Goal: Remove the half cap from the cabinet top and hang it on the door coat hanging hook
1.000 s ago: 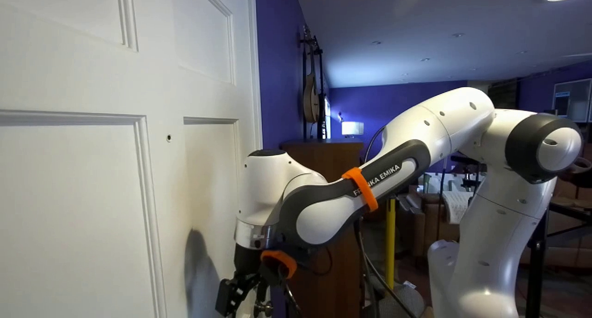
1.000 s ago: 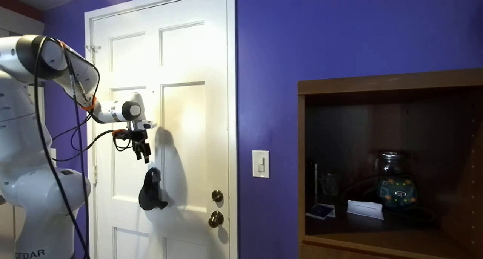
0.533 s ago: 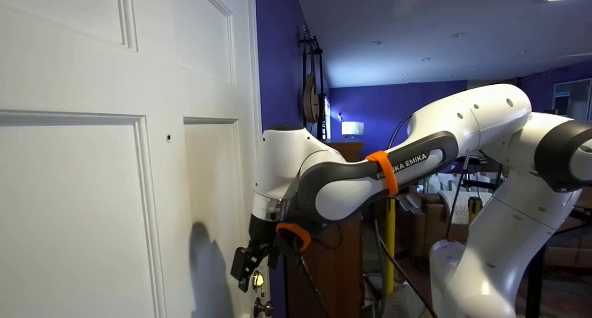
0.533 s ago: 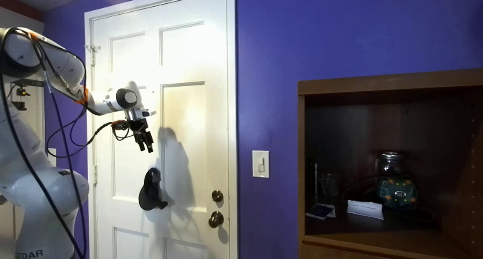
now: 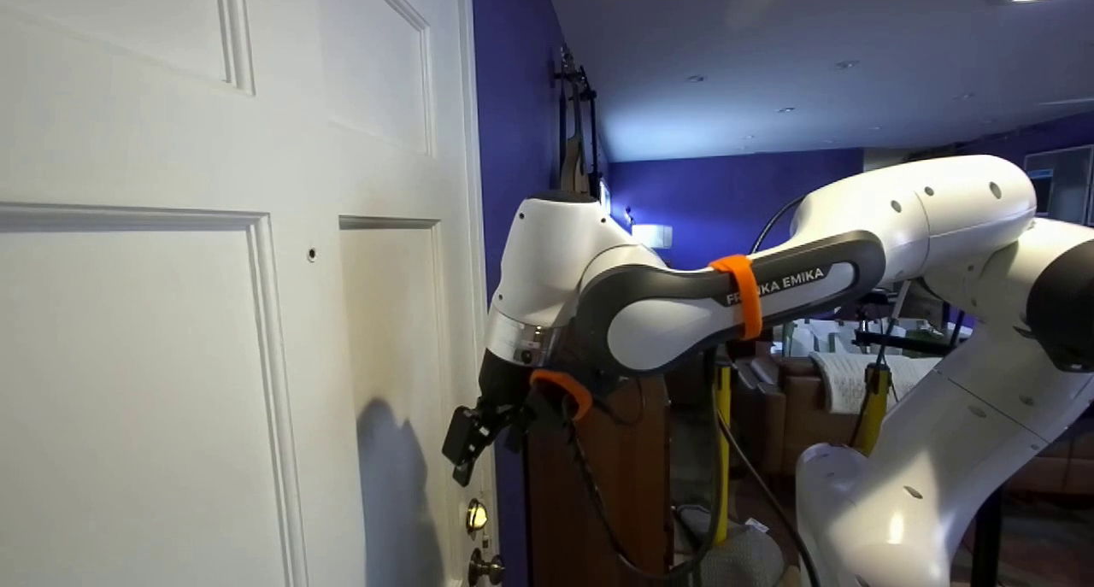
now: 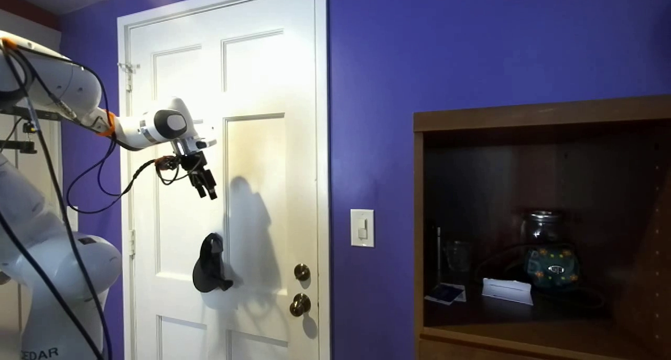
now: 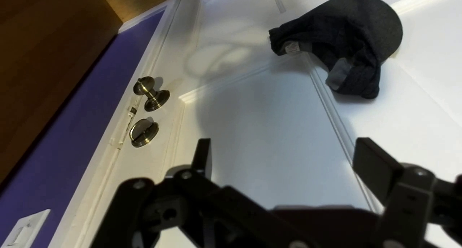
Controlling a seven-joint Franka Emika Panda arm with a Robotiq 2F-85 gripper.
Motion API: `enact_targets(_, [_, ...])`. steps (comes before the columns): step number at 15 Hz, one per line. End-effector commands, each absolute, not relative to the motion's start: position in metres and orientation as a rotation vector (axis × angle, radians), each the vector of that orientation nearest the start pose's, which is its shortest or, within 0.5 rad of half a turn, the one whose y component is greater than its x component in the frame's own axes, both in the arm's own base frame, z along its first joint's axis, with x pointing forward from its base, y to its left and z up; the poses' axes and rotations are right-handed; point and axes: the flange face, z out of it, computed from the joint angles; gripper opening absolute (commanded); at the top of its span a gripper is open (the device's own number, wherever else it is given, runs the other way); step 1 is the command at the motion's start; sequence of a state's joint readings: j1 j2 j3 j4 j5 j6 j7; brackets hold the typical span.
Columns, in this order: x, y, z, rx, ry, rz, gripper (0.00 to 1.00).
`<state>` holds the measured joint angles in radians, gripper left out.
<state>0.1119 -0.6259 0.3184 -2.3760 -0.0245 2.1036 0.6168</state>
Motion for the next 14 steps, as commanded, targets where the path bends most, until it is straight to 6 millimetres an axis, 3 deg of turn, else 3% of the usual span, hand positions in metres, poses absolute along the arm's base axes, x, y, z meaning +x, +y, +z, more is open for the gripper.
enact_targets(1, [0.351,0.167,0.587,-3.103,0.300,-0.654,1.00])
enact_targets(5, [0.352,0.151,0.607,-3.091,0.258,-0.690,1.00])
enact_targets(6, [0.355,0.160,0.594,-3.076,0.284,-0.672,1.00])
enact_targets(14, [0.356,0.154,0.601,-3.072,0.270,-0.686,1.00])
